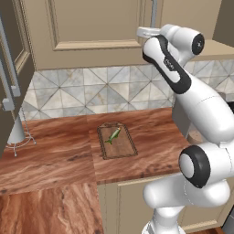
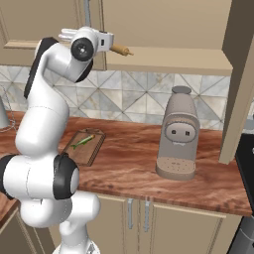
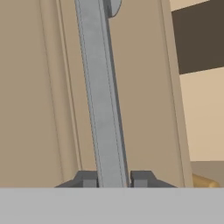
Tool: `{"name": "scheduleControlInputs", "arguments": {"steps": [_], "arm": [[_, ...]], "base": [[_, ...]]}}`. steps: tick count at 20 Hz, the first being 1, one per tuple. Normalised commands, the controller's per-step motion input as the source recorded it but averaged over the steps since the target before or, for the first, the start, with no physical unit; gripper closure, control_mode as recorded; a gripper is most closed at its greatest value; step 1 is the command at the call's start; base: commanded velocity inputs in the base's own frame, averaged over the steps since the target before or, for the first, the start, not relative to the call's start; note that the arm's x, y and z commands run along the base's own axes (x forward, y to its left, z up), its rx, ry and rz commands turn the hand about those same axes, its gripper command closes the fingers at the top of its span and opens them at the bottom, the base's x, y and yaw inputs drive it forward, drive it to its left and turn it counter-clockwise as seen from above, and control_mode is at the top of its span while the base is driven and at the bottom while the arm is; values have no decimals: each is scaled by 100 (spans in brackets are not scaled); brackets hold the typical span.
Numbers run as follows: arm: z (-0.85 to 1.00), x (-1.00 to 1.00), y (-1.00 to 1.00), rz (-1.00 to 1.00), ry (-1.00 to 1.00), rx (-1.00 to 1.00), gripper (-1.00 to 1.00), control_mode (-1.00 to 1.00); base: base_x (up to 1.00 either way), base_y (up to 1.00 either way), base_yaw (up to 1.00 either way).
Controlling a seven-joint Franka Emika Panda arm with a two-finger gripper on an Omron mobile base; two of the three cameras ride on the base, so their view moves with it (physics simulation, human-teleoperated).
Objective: Open the cabinet, retrieve the rolling pin, and place it next to the meat on the cutting board to prepare for tenderizing.
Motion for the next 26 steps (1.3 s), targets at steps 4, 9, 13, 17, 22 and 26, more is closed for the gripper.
{"name": "scheduleControlInputs", "arguments": {"steps": [4,9,13,17,22,26], "arm": [[-8,0,0,3,0,0,100,-100],[-19,0,0,4,0,0,100,-100],[-29,-2,8,5,0,0,100,-100],[-38,-25,38,6,0,-2,100,-100],[-42,-49,54,8,0,-1,100,-100],[-44,-55,56,10,0,0,100,-100]], "base": [[0,0,0],[0,0,0],[0,0,0],[0,0,0],[0,0,0],[0,0,0]]}}
